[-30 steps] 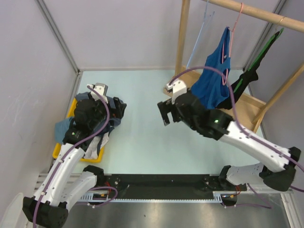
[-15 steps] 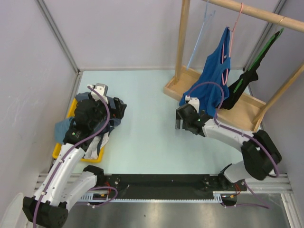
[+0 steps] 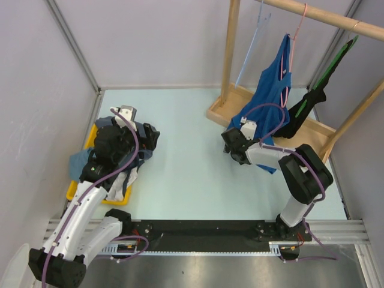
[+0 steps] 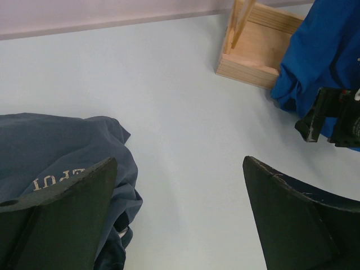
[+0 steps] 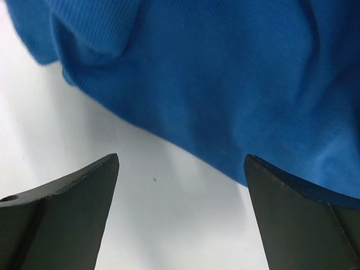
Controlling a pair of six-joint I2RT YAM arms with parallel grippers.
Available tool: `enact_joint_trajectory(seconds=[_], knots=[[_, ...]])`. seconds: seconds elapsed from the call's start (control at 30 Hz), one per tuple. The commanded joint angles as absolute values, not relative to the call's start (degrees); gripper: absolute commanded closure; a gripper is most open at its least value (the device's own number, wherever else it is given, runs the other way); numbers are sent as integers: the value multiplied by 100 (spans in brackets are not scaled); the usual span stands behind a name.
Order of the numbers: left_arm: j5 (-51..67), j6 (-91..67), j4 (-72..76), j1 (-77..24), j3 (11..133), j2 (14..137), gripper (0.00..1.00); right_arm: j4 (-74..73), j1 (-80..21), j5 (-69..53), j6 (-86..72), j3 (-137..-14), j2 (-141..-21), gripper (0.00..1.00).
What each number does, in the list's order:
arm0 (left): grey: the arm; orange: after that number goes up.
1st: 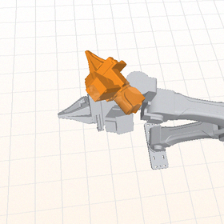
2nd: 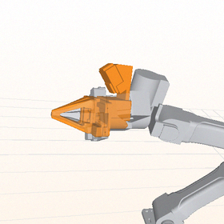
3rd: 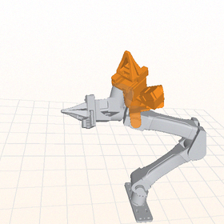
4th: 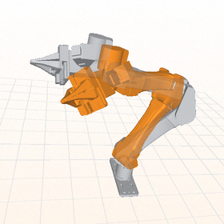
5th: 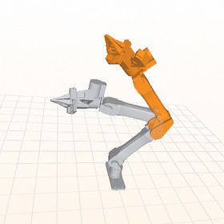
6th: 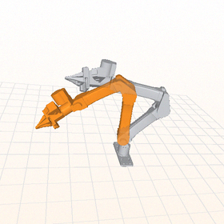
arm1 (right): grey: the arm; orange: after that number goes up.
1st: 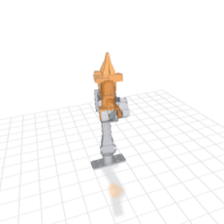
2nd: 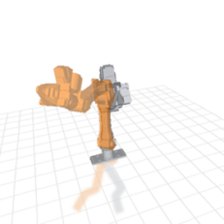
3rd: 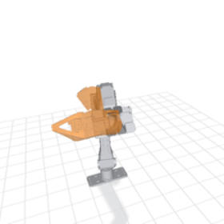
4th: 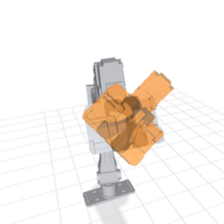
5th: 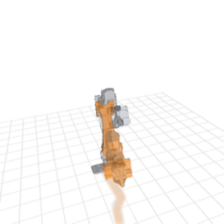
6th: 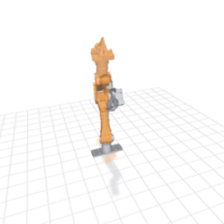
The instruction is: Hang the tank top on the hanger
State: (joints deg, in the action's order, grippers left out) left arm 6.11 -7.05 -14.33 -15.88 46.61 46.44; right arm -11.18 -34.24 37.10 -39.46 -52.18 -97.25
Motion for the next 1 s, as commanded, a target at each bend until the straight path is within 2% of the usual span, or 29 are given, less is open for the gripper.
enact_joint_trajectory(seconds=[0.0, 0.27, 0.4, 0.5, 0.6, 0.63, 0.7, 0.73, 0.8, 0.97], knots=[[554, -677, -1336, -1529, 4649, 4544, 1, -651, -3287, 4473, -4421, -5502, -10045, 2], [571, -685, -1327, -1529, 4632, 4518, 1, -325, -2936, 4404, -4377, -5598, -10309, 7], [563, -686, -1310, -1529, 4632, 4518, 1, -255, -2786, 4298, -4280, -5616, -10415, 16], [554, -686, -1318, -1529, 4623, 4509, 1, -185, -2769, 4307, -4157, -5607, -10433, 30], [562, -694, -1310, -1529, 4623, 4518, 0, -158, -2760, 4342, -4026, -5607, -10442, 48], [554, -694, -1310, -1529, 4614, 4509, 1, -184, -2760, 4350, -3991, -5607, -10424, 60], [554, -694, -1309, -1529, 4614, 4509, 1, -185, -2760, 4316, -3894, -5564, -10293, 73], [562, -694, -1310, -1529, 4614, 4509, 0, -158, -2777, 4307, -3850, -5537, -10240, 87], [545, -694, -1310, -1529, 4614, 4509, 0, -184, -2777, 4333, -3692, -5546, -10047, 99], [527, -694, -1309, -1529, 4614, 4474, 0, -308, -2795, 4342, -3253, -5712, -9555, 100]])
